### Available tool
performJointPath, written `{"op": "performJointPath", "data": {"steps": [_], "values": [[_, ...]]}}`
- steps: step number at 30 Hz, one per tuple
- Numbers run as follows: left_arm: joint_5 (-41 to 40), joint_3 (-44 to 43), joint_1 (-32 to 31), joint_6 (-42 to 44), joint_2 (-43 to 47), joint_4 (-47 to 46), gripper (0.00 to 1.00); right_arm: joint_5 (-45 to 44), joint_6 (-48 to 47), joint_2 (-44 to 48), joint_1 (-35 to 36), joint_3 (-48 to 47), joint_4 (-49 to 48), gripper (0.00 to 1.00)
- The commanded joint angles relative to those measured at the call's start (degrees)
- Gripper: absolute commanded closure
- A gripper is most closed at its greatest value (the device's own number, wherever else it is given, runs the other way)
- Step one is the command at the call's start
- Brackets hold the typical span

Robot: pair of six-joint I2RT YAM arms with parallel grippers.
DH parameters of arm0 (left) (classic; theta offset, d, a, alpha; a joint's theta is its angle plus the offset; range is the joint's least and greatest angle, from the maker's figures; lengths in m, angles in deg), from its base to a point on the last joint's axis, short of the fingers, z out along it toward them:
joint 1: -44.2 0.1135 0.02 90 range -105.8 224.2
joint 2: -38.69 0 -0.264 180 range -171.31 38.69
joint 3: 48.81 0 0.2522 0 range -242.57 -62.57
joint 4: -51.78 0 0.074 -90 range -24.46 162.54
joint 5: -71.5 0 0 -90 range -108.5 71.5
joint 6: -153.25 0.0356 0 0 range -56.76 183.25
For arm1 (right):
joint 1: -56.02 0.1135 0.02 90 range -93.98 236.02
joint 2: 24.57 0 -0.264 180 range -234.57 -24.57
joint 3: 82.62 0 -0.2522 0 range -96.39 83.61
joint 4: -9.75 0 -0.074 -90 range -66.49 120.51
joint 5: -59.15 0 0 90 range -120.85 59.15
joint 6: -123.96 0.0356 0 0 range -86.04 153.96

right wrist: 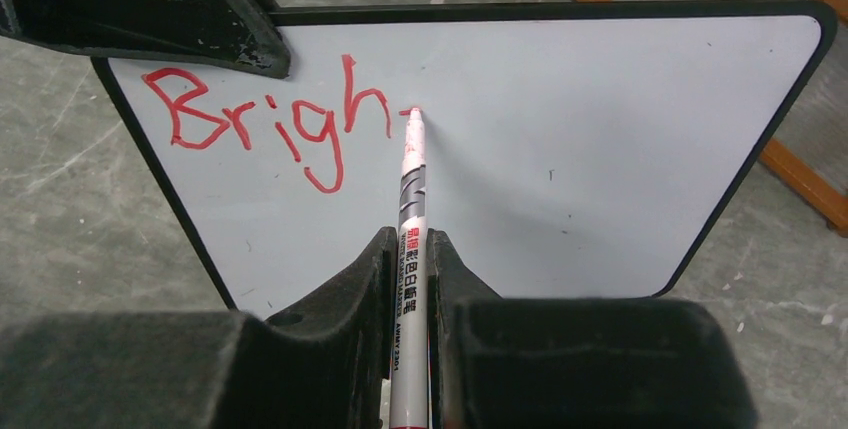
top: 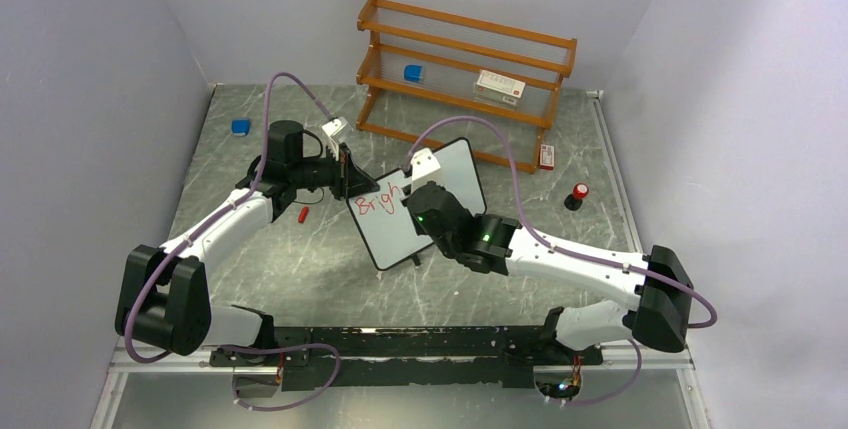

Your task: Write a sentence on the whiteboard

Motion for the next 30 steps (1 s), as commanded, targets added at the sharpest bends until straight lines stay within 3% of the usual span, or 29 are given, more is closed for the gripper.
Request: {"op": "performJointPath", "data": {"steps": [1, 30], "values": [[1.17, -0.81, -0.89, 2.63, -0.17, 1.64, 0.95, -2.64, -0.06, 0.53, -1.26, -0.29, 0.31, 1.00], [1.27, -0.90, -0.98, 2.90, -0.05, 1.74, 0.95, 1.00, -0.92, 0.82, -1.77, -0.73, -3.07, 1.00]]}}
